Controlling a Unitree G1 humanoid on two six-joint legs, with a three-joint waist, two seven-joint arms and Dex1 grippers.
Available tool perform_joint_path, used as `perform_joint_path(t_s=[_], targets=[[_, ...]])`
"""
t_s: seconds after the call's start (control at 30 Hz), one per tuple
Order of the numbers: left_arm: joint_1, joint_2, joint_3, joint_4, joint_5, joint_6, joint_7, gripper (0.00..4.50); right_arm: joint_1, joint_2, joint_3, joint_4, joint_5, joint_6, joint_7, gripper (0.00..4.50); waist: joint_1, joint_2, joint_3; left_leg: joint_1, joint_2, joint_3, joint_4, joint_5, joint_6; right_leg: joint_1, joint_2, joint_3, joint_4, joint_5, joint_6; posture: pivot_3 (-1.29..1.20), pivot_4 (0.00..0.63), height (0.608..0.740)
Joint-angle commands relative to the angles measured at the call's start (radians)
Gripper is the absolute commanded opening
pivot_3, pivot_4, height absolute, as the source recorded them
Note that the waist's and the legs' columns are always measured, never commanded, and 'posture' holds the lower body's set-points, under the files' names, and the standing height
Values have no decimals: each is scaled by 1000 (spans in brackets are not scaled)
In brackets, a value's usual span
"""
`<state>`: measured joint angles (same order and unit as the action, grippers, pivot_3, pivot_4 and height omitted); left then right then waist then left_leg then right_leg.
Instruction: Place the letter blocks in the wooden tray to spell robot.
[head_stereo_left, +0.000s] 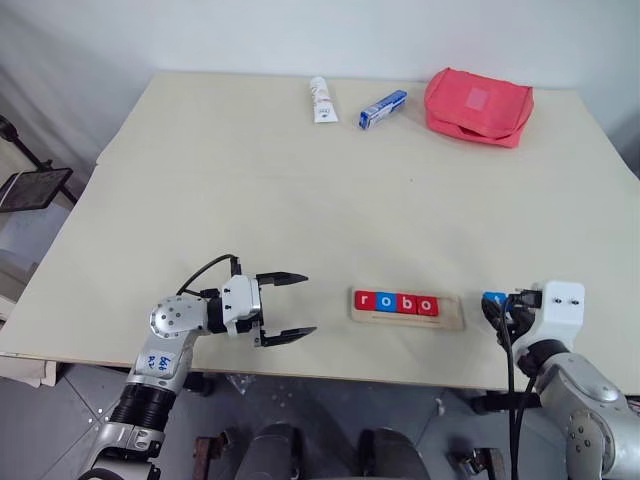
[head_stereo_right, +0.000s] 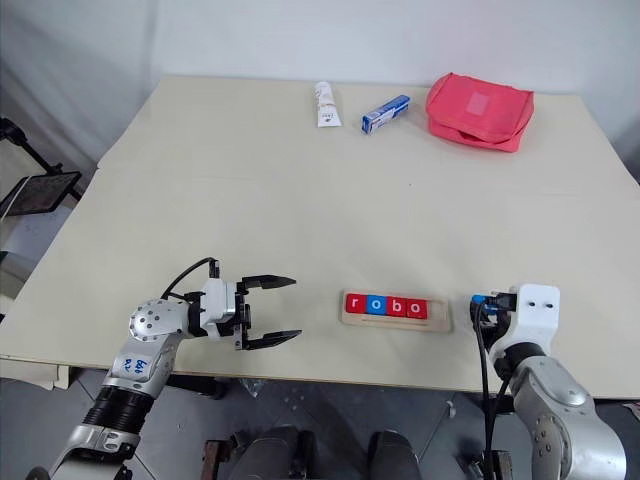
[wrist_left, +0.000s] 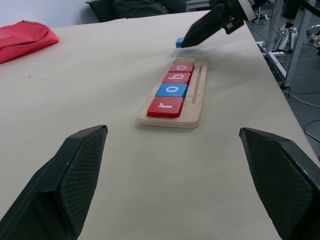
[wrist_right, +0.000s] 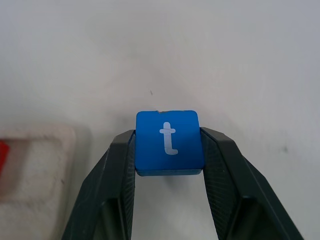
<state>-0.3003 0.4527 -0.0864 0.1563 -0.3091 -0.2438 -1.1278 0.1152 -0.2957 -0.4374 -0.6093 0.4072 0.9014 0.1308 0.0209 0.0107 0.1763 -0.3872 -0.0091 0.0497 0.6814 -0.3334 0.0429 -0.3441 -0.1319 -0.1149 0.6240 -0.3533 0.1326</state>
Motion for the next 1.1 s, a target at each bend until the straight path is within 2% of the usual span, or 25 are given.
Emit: perform_joint_path(t_s=[0.03, 0.13, 0.23, 0.37, 0.47, 0.63, 0.73, 0.9, 0.97, 1.1], targets=[[5, 8, 13, -39, -22, -3, -5, 4500, 7, 4, -4, -10, 1, -36, 2, 2527, 0, 0, 0, 0, 0, 0, 0, 0, 0, 0, 0, 0, 0, 0, 0, 0, 150, 740], [2, 11, 16, -38, -25, -2, -9, 4500, 30, -4, -3, -24, 3, -48, 12, 3521, 0, 0, 0, 0, 0, 0, 0, 0, 0, 0, 0, 0, 0, 0, 0, 0, 150, 740], [-4, 12, 19, -33, -26, -1, -12, 4500, 83, -66, -25, -59, 22, -53, 81, 4484, 1, 0, 0, 0, 0, 0, 0, 0, 0, 0, 0, 0, 0, 0, 0, 0, 150, 740], [-7, 9, 17, -22, -23, -6, -18, 4500, 140, -196, -41, -80, 49, -78, 219, 4484, 2, 0, 0, 0, 0, 1, 0, 0, 0, 1, 0, 1, -1, 0, 0, 0, 150, 740], [-19, -1, 12, 2, -21, -17, -26, 4500, 202, -410, -59, -43, 23, -145, 427, 4484, 2, 1, 0, 0, 0, 2, 0, 0, 0, 1, 0, 1, -2, 0, 0, 0, 150, 740], [-24, -18, 4, 19, -16, -29, -39, 4500, 193, -699, -38, 141, -22, -331, 731, 4484, 2, -2, 1, 1, 1, 3, 0, 0, 1, 3, 1, 0, -5, 0, 0, 0, 150, 740], [-17, -22, 0, 13, -17, -33, -41, 4500, 148, -803, 25, 271, -73, -464, 859, 4484, 2, -2, 1, 1, 1, 4, 0, 0, 1, 3, 1, -1, -5, 0, 0, 0, 150, 740], [-9, -33, -9, 11, -8, -42, -35, 4500, -56, -879, 202, 533, -163, -662, 997, 4484, 1, -3, 1, 1, 1, 4, 1, 0, 2, 3, 0, -2, -5, 0, 0, 0, 150, 740], [0, -34, -11, 0, -10, -42, -32, 4500, -135, -880, 265, 616, -198, -725, 1040, 4484, 1, -3, 1, 1, 1, 3, 1, 0, 1, 3, 0, -4, -5, 0, 0, 0, 150, 740], [40, -25, -7, -48, -8, -33, -11, 4500, -407, -825, 457, 862, -304, -861, 1149, 4484, -4, -3, 1, 1, 1, 4, 2, 0, 1, 3, -1, -4, -6, 0, 0, 0, 150, 740]])
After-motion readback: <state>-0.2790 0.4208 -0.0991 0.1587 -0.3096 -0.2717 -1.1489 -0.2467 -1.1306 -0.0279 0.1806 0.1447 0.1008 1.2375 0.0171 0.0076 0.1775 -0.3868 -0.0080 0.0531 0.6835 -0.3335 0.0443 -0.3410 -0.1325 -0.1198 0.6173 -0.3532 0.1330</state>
